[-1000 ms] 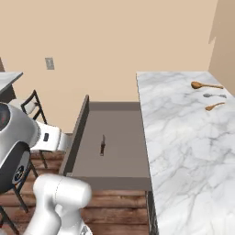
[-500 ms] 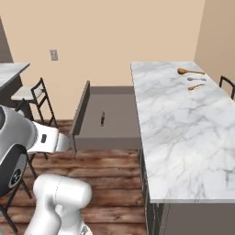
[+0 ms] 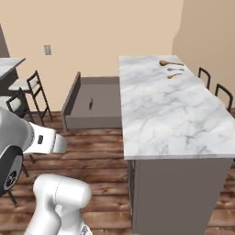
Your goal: Pick up the metallic utensils from the counter and place them in the open drawer. Make sure not to pick up any wooden utensils.
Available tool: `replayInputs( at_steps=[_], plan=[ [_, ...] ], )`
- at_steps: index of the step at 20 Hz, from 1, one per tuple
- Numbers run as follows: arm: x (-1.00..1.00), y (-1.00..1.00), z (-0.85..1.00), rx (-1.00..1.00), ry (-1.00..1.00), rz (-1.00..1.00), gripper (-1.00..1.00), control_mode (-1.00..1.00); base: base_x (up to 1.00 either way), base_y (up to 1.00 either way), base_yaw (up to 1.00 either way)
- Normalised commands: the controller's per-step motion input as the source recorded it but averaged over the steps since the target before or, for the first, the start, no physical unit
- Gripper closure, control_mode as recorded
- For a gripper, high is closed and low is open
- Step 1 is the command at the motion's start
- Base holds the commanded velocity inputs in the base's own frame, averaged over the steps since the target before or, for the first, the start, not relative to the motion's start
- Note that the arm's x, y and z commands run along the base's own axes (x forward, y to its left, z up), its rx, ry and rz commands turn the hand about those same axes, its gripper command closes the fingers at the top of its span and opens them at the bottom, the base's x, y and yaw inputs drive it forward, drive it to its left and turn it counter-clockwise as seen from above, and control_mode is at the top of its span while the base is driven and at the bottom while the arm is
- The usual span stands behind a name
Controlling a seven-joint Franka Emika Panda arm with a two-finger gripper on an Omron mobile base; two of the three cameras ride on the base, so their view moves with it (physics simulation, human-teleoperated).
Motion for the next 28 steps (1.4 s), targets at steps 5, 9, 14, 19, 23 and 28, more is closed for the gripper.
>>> replayInputs(
  at_steps=[5,9,14,19,23,28],
  plan=[
    [0.0,0.0,0.0,0.0,0.0,0.0,-1.0,1.0,0.74,-1.0,0.0],
    [0.0,0.0,0.0,0.0,0.0,0.0,-1.0,1.0,0.54,-1.0,0.0],
    [0.0,0.0,0.0,0.0,0.0,0.0,-1.0,1.0,0.25,-1.0,0.0],
    [0.0,0.0,0.0,0.0,0.0,0.0,-1.0,1.0,0.11,-1.0,0.0],
    [0.0,0.0,0.0,0.0,0.0,0.0,-1.0,1.0,0.13,-1.0,0.03],
    [0.0,0.0,0.0,0.0,0.0,0.0,-1.0,1.0,0.12,-1.0,0.04]
  ],
)
